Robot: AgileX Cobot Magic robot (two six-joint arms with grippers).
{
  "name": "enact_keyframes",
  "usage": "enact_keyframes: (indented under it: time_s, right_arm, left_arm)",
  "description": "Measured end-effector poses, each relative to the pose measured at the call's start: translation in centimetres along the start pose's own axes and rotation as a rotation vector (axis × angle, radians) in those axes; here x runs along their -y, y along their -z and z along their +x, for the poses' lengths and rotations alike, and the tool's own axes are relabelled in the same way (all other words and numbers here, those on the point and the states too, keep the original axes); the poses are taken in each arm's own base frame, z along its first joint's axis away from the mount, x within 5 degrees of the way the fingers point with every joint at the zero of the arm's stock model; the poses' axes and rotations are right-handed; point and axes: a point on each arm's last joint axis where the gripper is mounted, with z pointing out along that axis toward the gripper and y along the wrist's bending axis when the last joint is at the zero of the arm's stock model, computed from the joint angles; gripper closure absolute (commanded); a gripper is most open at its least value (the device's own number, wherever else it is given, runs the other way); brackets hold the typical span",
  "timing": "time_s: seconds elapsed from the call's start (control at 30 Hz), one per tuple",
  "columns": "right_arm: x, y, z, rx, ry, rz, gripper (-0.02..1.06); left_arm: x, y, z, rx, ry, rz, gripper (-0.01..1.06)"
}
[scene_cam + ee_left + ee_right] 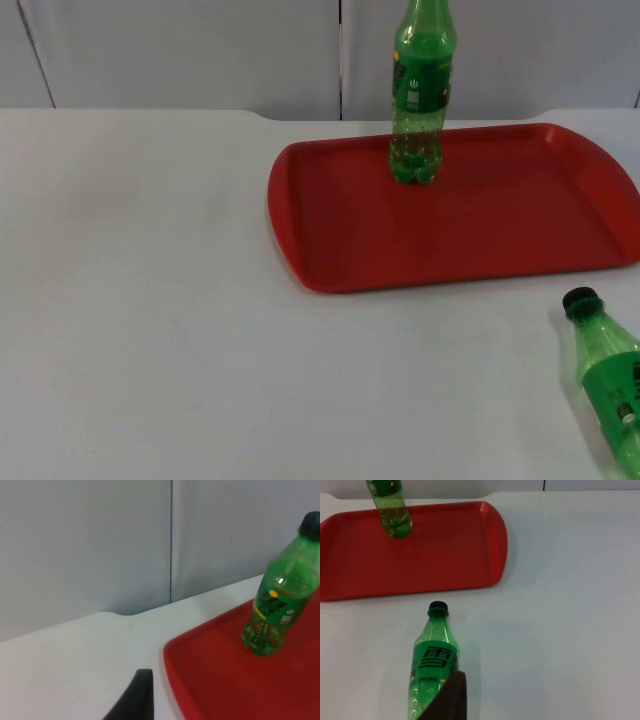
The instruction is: Place the bottle upright on the tray.
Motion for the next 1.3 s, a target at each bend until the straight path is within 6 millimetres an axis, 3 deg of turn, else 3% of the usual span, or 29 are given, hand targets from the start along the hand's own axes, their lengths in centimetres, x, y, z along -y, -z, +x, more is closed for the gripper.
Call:
enact_keyframes:
  time_s: [0.33, 0.87, 1.3]
  right_arm:
    - [0.0, 0.0, 0.0, 0.0, 0.0, 0.0, 0.0]
    - [0.0, 0.0, 0.0, 0.0, 0.0, 0.0, 0.0]
    - [0.0, 0.0, 0.0, 0.0, 0.0, 0.0, 0.0]
  left_arm:
    - [0.0, 3.9, 1.0, 0.051, 0.001, 0.001, 0.0]
    - [-0.2, 7.7, 8.6, -0.029, -0.009, -0.003, 0.0]
    - [-0.3, 11.1, 10.7, 0.007, -0.009, -0.003, 0.0]
